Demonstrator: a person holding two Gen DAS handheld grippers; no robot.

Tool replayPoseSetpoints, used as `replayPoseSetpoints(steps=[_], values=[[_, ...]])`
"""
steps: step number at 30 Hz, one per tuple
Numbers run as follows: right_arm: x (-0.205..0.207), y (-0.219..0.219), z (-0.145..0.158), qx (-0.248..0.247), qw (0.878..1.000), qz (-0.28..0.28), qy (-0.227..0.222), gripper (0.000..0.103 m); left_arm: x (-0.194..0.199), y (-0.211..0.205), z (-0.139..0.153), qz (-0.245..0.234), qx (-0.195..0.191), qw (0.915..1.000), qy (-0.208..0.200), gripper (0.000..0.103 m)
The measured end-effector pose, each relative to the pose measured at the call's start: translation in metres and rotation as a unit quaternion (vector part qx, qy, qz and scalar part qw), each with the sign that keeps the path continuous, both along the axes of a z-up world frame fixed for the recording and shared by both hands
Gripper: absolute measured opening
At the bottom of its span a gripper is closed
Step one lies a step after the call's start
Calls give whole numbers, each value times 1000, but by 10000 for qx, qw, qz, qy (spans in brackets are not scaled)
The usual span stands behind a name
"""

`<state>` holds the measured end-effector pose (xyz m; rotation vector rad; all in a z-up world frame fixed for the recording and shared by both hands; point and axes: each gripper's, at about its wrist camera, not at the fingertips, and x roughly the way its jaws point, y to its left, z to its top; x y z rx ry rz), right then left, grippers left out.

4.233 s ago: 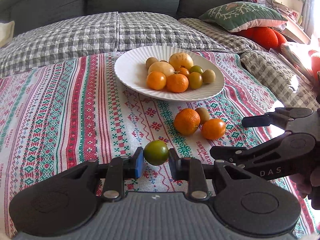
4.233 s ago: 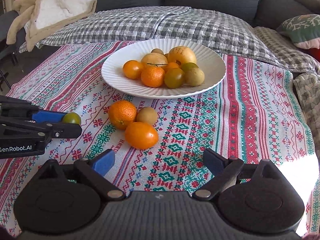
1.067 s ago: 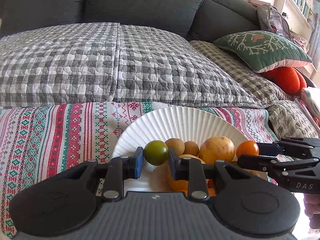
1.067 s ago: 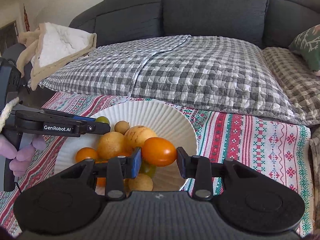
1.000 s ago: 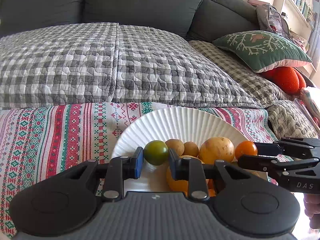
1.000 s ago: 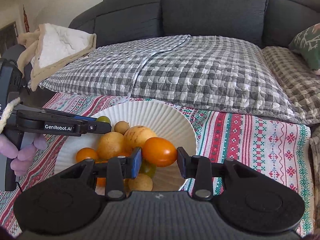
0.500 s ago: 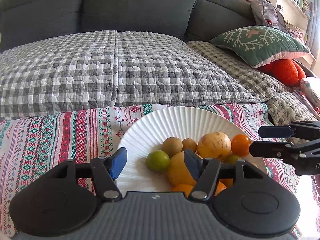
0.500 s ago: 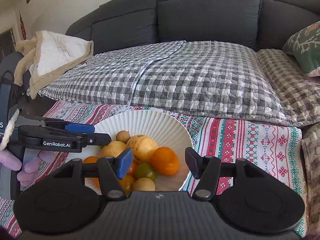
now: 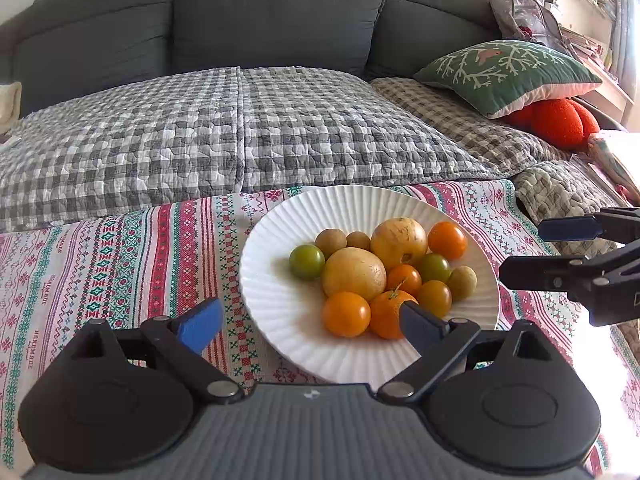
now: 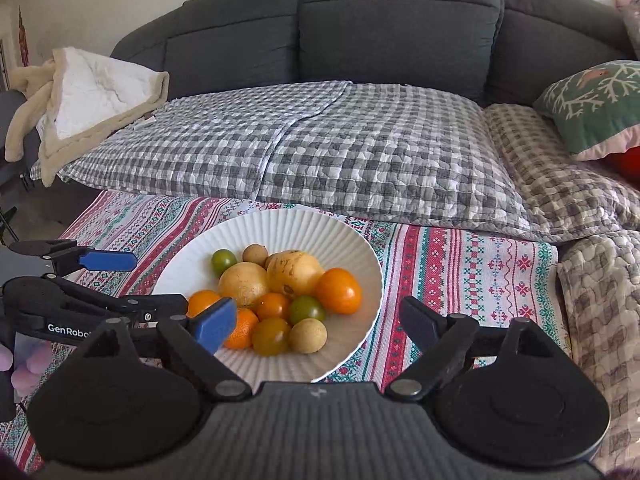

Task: Organize fruits
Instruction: 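Withdraw both open tools from the plate toward the last fruits, then grasp the tangerine with the left tool while the right tool grasps the last brown fruit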

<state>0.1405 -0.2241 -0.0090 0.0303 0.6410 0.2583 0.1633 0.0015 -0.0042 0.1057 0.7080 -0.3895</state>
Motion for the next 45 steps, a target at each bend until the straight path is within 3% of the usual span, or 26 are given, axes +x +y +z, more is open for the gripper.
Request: replayPoseSetpoints(steps=[13, 19, 22, 26, 28, 42, 45], values=[[-40, 14, -2, 73, 9988, -408, 267, 99, -48, 3, 2, 107, 330, 9993, 171, 87], [-58, 15, -16, -5, 9985, -485, 244, 102, -62, 4, -14, 73, 281, 9993, 219, 87], [-62, 20, -25, -316, 9981, -432, 303, 101, -64, 0, -25, 2, 267, 9992, 287, 87], [-66, 18, -26, -361, 9982, -407, 241, 101, -66, -11, -35, -251, 367, 9990, 61, 86], [-66, 15, -26, -304, 9983, -454, 223, 102, -64, -15, -40, -352, 345, 9988, 41, 83], [-58, 16, -41, -336, 9980, -305, 429, 100, -50, -23, -48, -758, -319, 9964, 223, 14], [-57, 16, -43, -360, 9980, -259, 444, 98, -50, -24, -48, -754, -330, 9963, 254, 13]])
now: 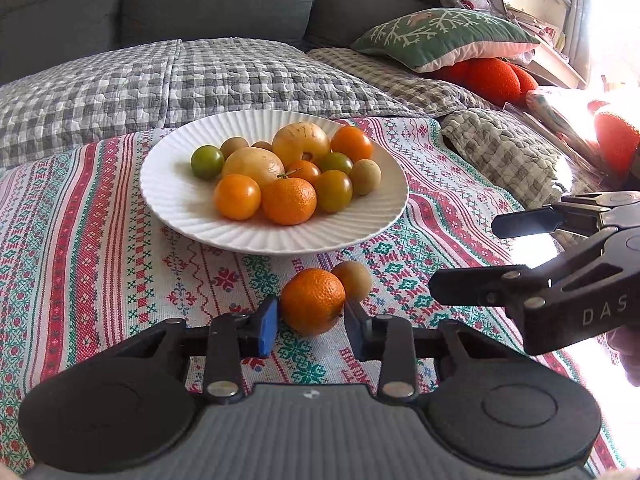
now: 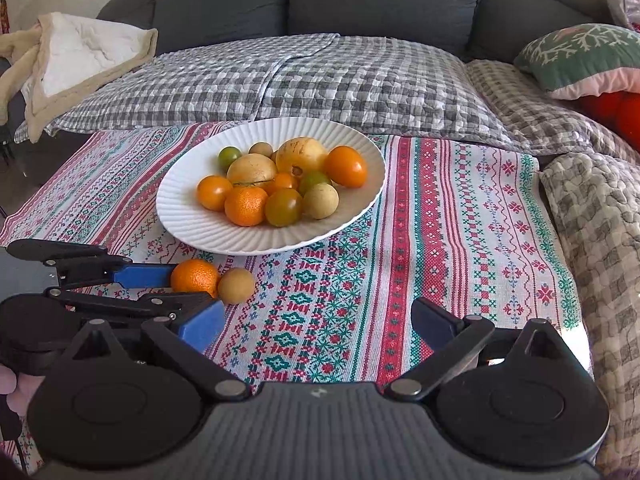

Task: Organize fruits
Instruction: 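Grasp the tangerine with the left tool while the right tool grasps the last brown fruit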

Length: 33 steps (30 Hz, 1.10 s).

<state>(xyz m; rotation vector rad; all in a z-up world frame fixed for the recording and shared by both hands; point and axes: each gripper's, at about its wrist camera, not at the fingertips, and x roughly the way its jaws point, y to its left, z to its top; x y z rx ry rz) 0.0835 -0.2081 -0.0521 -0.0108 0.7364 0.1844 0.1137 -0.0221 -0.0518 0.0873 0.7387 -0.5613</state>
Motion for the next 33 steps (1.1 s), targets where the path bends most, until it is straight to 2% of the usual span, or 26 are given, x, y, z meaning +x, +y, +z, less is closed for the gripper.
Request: replayPoseSetpoints(steps=[13, 23, 29, 33], values=[[4, 14, -10, -40, 9995, 261, 150, 83, -12, 16, 9, 211, 268, 9993, 142, 12], [14, 30, -17, 157, 9987, 373, 294, 73, -21, 37, 16, 346, 534, 9975, 299, 12], [22, 46, -22, 130, 9979, 515, 370, 66, -23, 46, 21, 493, 546, 9962, 470, 12], [27, 55, -24, 121, 9979, 509, 380, 64, -24, 51, 23, 539, 500, 9958, 539, 12]])
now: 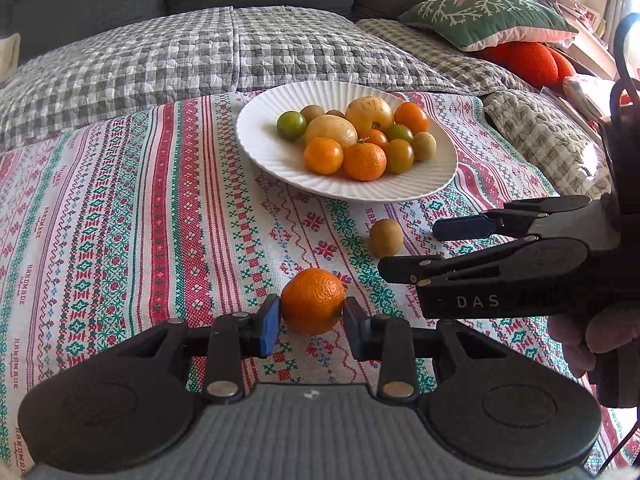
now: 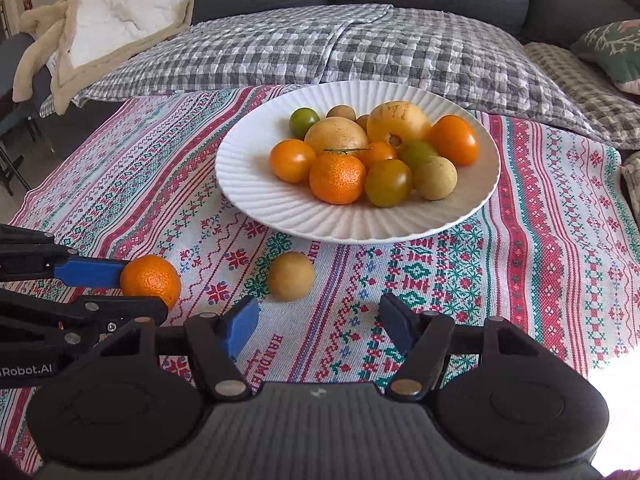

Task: Organize fruits
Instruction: 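Grasp the tangerine with the left tool while the right tool grasps the last brown fruit, then lift the tangerine and brown fruit and carry them over the white plate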

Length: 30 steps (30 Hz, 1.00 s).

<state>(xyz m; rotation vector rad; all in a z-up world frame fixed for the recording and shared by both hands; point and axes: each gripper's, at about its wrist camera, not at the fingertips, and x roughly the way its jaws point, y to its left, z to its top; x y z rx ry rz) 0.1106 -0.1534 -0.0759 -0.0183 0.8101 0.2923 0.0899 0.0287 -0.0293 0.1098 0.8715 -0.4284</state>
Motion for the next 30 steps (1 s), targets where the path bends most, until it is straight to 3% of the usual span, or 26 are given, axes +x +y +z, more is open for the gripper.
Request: replayPoseSetpoints(steps=[7, 16, 20, 30], values=[[6, 11, 2, 17, 10000, 39, -1, 57, -1, 4, 2, 36, -54, 10000, 40, 12], [8, 20, 1, -187, 9998, 33, -100, 38, -2, 4, 3, 61, -73, 9999, 53, 12], [8, 20, 2, -275, 9995, 61, -141, 25, -2, 5, 3, 73, -60, 9999, 55, 12], [3, 20, 5, -315, 9991, 263, -133, 24, 1, 6, 2, 123, -132, 9998, 37, 12]])
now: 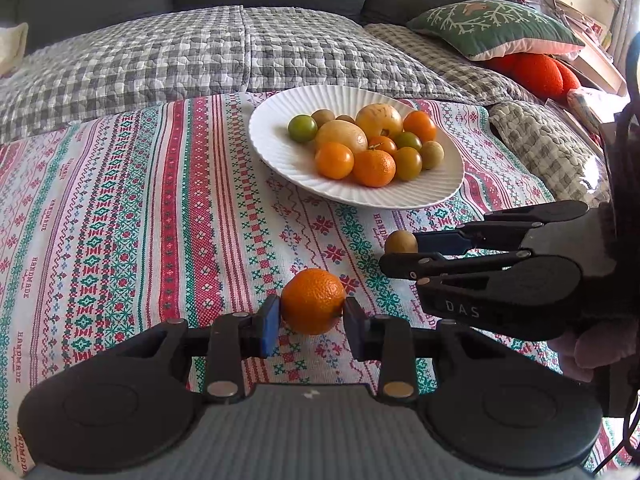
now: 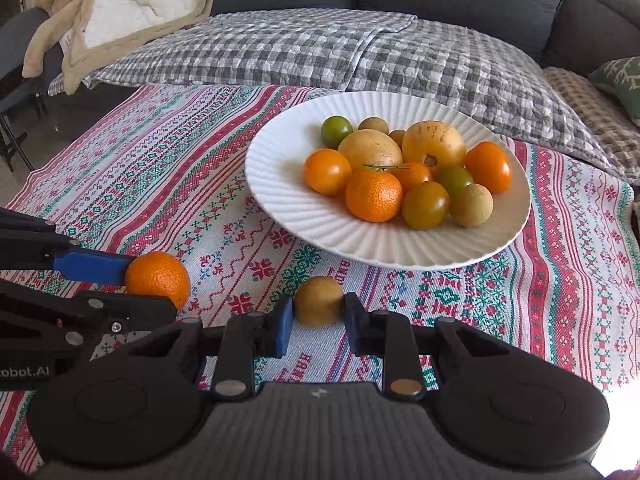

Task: Organize fruits
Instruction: 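Lift the tangerine and brown fruit and carry them over the white plate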

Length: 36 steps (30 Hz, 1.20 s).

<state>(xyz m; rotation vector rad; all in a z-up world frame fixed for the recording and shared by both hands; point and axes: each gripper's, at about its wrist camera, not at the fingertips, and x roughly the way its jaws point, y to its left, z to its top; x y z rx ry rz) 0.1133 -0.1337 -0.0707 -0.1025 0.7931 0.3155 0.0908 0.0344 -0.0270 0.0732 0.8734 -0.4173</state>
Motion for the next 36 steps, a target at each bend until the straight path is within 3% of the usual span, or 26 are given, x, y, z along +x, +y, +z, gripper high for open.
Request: replayPoseSetpoints(steps=[16, 23, 36], values=[[-20, -21, 37, 435, 9985, -100, -306, 24, 9, -12, 16, 53, -235, 9991, -346, 12], [-7, -34, 43, 705, 9954, -404, -501, 24, 37, -13, 33, 49, -396, 9974, -597, 12], [14, -56, 33, 1007, 9918, -652, -435, 25, 116, -9, 14, 443, -833, 9955, -18, 12]])
